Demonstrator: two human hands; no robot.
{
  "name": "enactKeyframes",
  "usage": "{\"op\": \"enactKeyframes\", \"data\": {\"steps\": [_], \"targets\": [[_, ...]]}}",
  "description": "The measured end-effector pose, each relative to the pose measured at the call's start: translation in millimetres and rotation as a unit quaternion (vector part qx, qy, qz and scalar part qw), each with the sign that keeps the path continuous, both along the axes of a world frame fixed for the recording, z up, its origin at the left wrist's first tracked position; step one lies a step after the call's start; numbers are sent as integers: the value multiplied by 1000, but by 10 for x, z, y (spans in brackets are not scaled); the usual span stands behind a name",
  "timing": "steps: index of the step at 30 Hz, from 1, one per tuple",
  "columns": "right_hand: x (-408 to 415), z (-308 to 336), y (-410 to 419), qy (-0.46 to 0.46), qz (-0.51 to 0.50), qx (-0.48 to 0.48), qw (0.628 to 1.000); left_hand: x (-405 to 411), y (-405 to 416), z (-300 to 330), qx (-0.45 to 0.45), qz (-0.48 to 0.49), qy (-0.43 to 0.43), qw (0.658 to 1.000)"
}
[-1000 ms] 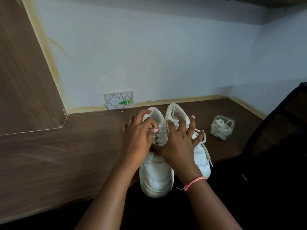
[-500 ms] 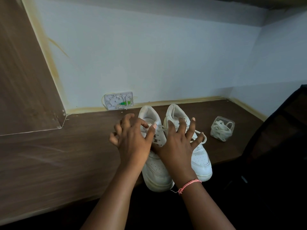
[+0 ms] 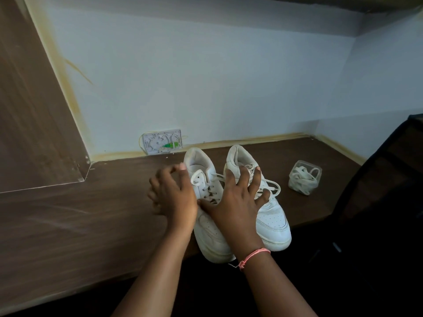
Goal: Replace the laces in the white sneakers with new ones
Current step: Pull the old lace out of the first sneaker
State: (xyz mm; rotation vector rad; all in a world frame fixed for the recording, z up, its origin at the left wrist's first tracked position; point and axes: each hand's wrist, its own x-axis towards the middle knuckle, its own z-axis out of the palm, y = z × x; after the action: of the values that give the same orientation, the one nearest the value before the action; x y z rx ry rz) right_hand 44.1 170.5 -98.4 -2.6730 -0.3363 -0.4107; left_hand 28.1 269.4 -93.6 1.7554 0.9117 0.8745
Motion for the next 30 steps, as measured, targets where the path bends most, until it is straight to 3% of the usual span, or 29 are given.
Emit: {"op": "enactKeyframes", "data": {"steps": [2,3,8,11,13,15,17,20,22,27,30], "targets": [[-2,-10,1,-2,1,1,1000,-21,72,-6,173,-32,28,984],[-5,-15,2,-6,1,4,1000,-17,103,-17,215,-42,39,975],[-20,-43,3,-13,-11,22,1000,34,106,-99,242,-89,35,966],[-56,-57,27,-4,-9,32,999,49,67,-56,167,-62,-96,979],[-74,-59,39,6,-10,33,999,21,-7,-30,66,-29,-191,979],[-74,-53,45,9,-12,33,999,-25,-69,17,-71,1,-205,976],[-68,-36,50,16,-12,35,999,-27,-45,76,-156,19,-145,977],[-76,-37,53,16,-9,37,999,2,189,66,-57,28,11,998],[-89,-45,52,12,-9,41,999,-18,328,38,-5,22,70,997],[-88,-60,58,12,-18,51,998,-66,299,43,188,-8,72,980],[-97,-57,82,13,-21,55,998,-45,199,3,242,-38,75,967]]}}
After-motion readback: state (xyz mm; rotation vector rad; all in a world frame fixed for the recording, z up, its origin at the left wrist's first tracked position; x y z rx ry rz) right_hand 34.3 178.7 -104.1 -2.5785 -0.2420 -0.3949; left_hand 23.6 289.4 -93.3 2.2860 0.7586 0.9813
